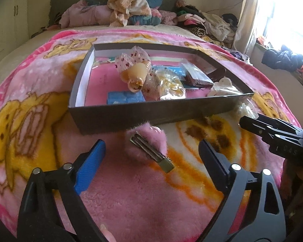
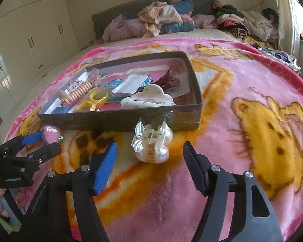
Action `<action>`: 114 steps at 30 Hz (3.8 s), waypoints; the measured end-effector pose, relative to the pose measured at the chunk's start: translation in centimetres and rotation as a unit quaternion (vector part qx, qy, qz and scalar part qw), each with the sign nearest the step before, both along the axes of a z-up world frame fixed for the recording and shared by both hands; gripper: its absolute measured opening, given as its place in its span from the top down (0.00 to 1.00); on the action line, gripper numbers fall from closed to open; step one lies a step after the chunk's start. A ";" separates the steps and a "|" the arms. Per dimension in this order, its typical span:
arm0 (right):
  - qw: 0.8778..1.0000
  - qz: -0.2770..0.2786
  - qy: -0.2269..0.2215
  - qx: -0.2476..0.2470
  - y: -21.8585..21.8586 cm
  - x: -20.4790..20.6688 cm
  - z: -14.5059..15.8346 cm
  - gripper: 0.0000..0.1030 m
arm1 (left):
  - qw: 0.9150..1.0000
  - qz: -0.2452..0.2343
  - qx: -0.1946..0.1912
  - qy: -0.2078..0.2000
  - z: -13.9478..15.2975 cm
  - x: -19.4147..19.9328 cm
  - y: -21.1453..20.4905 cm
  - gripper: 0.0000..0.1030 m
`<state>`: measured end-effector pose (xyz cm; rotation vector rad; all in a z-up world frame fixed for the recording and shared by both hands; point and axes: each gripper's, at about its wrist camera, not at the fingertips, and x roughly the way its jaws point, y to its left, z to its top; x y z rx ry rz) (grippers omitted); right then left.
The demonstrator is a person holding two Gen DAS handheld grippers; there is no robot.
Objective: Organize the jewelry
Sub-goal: 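Move the left tool to the pink fluffy clip while the right tool approaches the clear claw clip, then grasp the pink fluffy clip with the left tool while the right tool grasps the clear claw clip, then drop the pink clip into the tray with the left tool while the right tool releases the claw clip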
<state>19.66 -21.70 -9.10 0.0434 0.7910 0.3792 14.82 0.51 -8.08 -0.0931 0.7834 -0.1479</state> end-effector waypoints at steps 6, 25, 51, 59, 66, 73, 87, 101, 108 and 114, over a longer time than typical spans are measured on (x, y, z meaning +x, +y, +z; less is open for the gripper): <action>1.000 -0.004 0.015 0.004 0.2 1.2 -0.5 0.65 | 1.000 0.007 0.003 0.003 -0.4 0.5 -0.1 0.38; 0.998 0.054 0.010 0.040 1.2 -3.2 1.2 0.65 | 0.999 -0.046 0.000 -0.011 1.4 -1.2 -1.2 0.80; 0.996 0.068 -0.042 0.046 2.2 -1.5 6.3 0.65 | 0.998 -0.038 -0.020 -0.055 5.3 1.3 -0.7 0.80; 0.996 0.053 -0.050 0.046 1.4 0.1 6.8 0.65 | 0.997 -0.044 -0.025 -0.059 5.8 2.7 -1.6 0.80; 0.997 0.036 -0.055 0.044 0.3 1.4 7.0 0.65 | 0.996 -0.051 -0.029 -0.065 6.3 4.2 -2.7 0.80; 0.997 0.015 -0.056 0.041 -0.8 2.7 6.9 0.65 | 0.996 -0.051 -0.034 -0.065 6.2 5.5 -3.6 0.80; 0.998 -0.010 -0.059 0.031 -2.3 5.4 6.8 0.65 | 0.997 -0.054 -0.025 -0.055 5.5 8.0 -5.2 0.80; 0.999 -0.010 -0.035 0.016 -1.7 8.3 4.6 0.65 | 0.998 -0.054 -0.010 -0.030 3.3 10.1 -5.9 0.80; 1.000 -0.004 -0.023 0.012 -1.4 9.3 3.7 0.65 | 0.998 -0.051 -0.006 -0.021 2.7 10.8 -5.8 0.80; 1.000 0.006 -0.014 0.009 -1.0 9.5 3.0 0.65 | 0.999 -0.046 -0.006 -0.010 2.0 11.1 -5.6 0.80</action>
